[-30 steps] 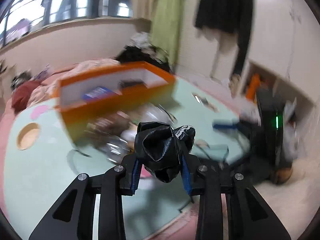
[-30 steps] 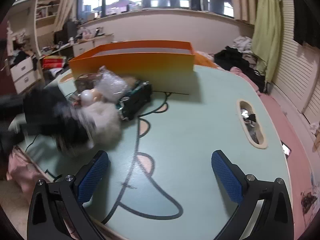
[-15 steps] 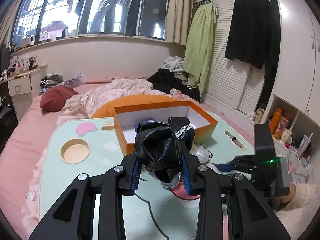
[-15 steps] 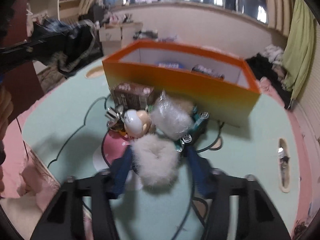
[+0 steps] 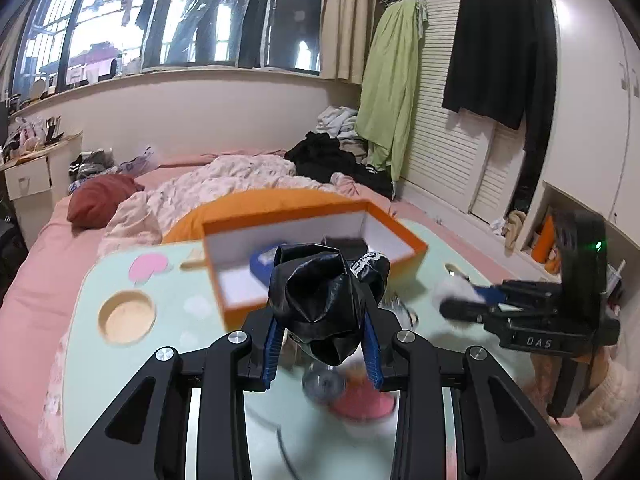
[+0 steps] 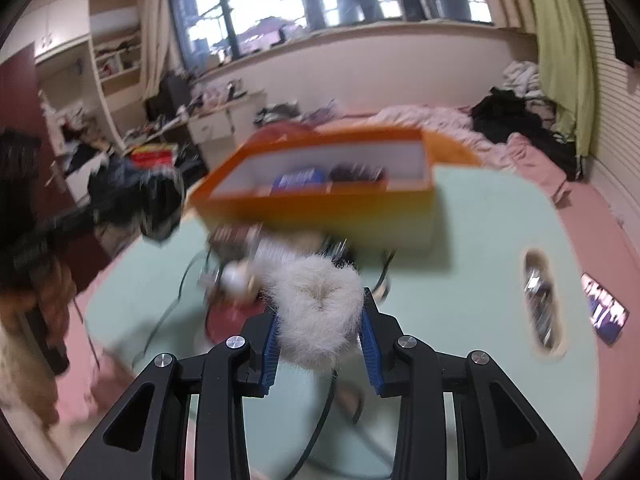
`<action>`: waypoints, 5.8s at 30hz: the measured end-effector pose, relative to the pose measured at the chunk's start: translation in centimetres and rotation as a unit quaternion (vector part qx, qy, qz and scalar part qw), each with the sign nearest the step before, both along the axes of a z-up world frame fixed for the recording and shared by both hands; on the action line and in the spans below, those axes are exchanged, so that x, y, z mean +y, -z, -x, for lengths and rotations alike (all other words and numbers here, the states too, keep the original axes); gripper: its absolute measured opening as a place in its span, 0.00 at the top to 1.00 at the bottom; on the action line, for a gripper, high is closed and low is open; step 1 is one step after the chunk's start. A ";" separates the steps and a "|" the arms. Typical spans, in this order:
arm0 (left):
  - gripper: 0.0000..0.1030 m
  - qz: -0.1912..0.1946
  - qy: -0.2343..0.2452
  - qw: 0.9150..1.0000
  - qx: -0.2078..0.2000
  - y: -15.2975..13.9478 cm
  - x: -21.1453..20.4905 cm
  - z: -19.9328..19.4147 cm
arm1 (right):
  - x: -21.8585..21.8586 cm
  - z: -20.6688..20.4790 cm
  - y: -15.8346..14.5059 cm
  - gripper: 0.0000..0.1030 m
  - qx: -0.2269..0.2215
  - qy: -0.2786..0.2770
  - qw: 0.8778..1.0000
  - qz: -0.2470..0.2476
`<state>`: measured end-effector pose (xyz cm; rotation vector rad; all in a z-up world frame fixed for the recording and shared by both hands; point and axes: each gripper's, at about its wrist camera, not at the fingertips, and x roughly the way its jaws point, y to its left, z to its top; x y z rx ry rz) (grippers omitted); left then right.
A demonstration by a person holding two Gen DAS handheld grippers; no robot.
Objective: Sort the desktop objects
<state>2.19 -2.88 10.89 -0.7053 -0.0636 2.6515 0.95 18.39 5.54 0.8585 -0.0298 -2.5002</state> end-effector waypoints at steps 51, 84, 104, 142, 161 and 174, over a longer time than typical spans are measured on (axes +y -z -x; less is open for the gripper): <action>0.00 0.104 -0.050 0.991 -0.074 10.2 5.1 -2.6 | -1.0 -2.1 6.9 0.00 -0.023 0.071 0.990 -0.122; 0.00 0.103 -0.042 0.991 -0.069 10.2 5.3 -2.9 | -1.2 -2.4 6.8 0.00 -0.021 0.064 0.990 -0.122; 0.00 0.089 -0.044 0.994 -0.053 9.4 4.5 -3.3 | -2.6 3.2 1.2 0.29 -0.043 0.084 0.995 -0.017; 0.65 0.062 -0.016 0.992 -0.107 8.5 2.0 0.1 | 1.3 0.6 2.7 0.99 -0.048 0.038 0.998 0.011; 0.65 0.040 -0.016 0.997 -0.069 6.0 0.6 -1.1 | -4.1 -4.6 5.3 0.30 0.016 -0.112 0.983 -0.141; 0.65 0.016 -0.008 0.999 -0.040 3.2 1.1 -0.5 | -2.4 -3.7 2.3 0.30 0.060 -0.073 0.993 -0.067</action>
